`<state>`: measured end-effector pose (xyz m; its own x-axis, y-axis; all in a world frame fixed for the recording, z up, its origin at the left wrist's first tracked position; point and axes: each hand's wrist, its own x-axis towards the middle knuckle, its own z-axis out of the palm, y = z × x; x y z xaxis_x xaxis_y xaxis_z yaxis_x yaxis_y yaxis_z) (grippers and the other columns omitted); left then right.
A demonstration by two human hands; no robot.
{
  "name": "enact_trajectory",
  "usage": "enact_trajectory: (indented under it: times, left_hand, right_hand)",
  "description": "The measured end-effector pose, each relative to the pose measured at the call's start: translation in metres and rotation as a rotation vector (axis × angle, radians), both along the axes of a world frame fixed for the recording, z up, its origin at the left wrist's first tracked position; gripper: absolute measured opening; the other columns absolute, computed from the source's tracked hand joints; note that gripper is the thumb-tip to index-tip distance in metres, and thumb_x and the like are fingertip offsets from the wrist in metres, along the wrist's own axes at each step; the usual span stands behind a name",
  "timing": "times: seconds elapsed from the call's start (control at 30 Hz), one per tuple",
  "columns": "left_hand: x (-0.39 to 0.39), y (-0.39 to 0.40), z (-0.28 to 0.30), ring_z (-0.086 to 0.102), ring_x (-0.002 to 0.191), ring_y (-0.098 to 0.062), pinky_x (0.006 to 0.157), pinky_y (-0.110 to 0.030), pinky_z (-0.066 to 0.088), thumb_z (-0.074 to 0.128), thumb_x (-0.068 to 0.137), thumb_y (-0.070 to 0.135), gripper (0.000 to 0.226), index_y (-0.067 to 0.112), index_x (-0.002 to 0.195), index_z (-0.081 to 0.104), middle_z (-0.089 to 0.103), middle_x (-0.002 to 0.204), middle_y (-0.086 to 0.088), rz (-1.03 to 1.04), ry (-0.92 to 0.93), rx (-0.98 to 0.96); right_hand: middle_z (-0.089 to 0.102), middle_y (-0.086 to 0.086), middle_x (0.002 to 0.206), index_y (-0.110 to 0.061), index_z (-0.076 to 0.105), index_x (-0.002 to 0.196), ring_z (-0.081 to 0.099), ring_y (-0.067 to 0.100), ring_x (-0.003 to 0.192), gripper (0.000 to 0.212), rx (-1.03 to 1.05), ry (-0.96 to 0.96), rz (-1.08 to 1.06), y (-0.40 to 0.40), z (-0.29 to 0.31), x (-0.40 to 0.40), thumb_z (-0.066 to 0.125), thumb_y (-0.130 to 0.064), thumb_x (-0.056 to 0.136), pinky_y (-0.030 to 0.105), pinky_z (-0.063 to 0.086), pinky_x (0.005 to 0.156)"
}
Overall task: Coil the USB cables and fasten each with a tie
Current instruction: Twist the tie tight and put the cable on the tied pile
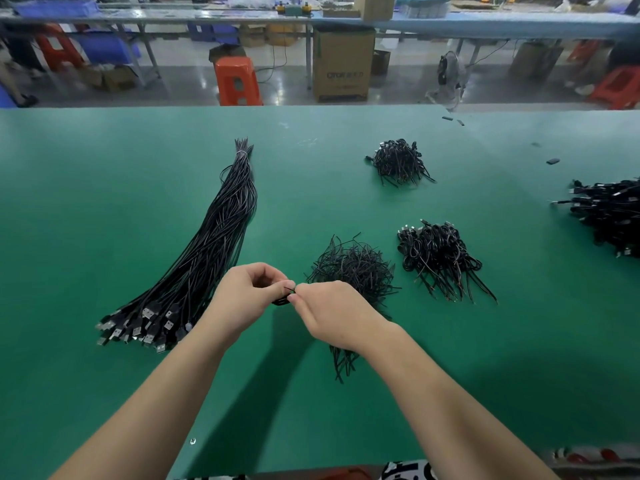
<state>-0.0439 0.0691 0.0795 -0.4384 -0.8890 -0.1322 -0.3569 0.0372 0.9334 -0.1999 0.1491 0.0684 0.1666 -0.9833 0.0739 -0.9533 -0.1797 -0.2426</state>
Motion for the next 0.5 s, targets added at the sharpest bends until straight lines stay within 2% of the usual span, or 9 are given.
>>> enact_trajectory:
  times: [0.07,0.17,0.23,0.27,0.4,0.43,0.5]
  left_hand:
    - [0.000,0.002,0.001,0.043,0.045,-0.007,0.046,-0.019,0.033,0.075,0.087,0.027,0.022,0.015,0.069,0.074,0.062,0.054,0.007,0.029,-0.086,-0.087]
    - [0.000,0.005,0.009,0.046,0.043,-0.007,0.043,-0.016,0.033,0.067,0.092,0.038,0.032,0.021,0.067,0.077,0.061,0.052,0.012,0.025,-0.142,-0.134]
    - [0.001,0.007,0.014,0.034,0.040,-0.009,0.040,-0.017,0.026,0.070,0.090,0.037,0.027,0.024,0.067,0.077,0.056,0.050,0.003,-0.047,-0.189,-0.148]
    - [0.001,0.007,0.017,0.034,0.040,-0.007,0.041,-0.017,0.027,0.072,0.089,0.033,0.024,0.024,0.067,0.077,0.062,0.054,0.000,-0.081,-0.215,-0.151]
    - [0.002,0.005,0.024,0.044,0.039,-0.002,0.042,-0.012,0.032,0.074,0.087,0.024,0.017,0.022,0.071,0.077,0.068,0.059,0.010,-0.127,-0.338,-0.202]
    - [0.002,0.005,0.025,0.052,0.046,0.000,0.047,-0.014,0.038,0.074,0.088,0.024,0.015,0.023,0.073,0.077,0.071,0.065,0.010,-0.139,-0.383,-0.234]
    - [-0.001,0.005,0.026,0.066,0.075,-0.008,0.070,-0.026,0.053,0.072,0.089,0.026,0.013,0.025,0.077,0.076,0.074,0.079,0.006,-0.159,-0.491,-0.317]
  right_hand:
    - [0.053,0.001,0.076,-0.018,0.042,0.087,0.051,0.027,0.065,0.031,-0.007,0.015,-0.007,-0.001,-0.002,0.001,0.028,-0.034,0.108,0.041,0.045,0.068]
    - [0.045,-0.002,0.071,-0.017,0.040,0.084,0.044,0.026,0.060,0.029,-0.026,0.055,-0.010,-0.004,-0.003,0.002,0.031,-0.032,0.108,0.038,0.038,0.062]
    - [0.045,-0.002,0.069,-0.017,0.039,0.084,0.045,0.025,0.057,0.026,-0.022,0.101,-0.005,-0.005,-0.002,0.002,0.032,-0.029,0.106,0.036,0.034,0.059]
    - [0.046,-0.002,0.069,-0.017,0.040,0.085,0.045,0.025,0.056,0.024,-0.021,0.130,0.000,-0.006,-0.002,0.002,0.031,-0.027,0.106,0.035,0.032,0.057]
    - [0.053,0.000,0.072,-0.018,0.038,0.088,0.042,0.024,0.055,0.024,-0.045,0.201,-0.009,-0.006,-0.005,0.004,0.030,-0.029,0.107,0.034,0.028,0.053]
    - [0.058,0.002,0.075,-0.018,0.037,0.088,0.043,0.025,0.056,0.024,-0.049,0.202,-0.016,-0.006,-0.006,0.005,0.030,-0.030,0.108,0.034,0.029,0.055]
    - [0.064,0.004,0.080,-0.018,0.036,0.088,0.043,0.026,0.058,0.024,-0.050,0.200,-0.027,-0.007,-0.008,0.006,0.031,-0.031,0.108,0.035,0.030,0.057]
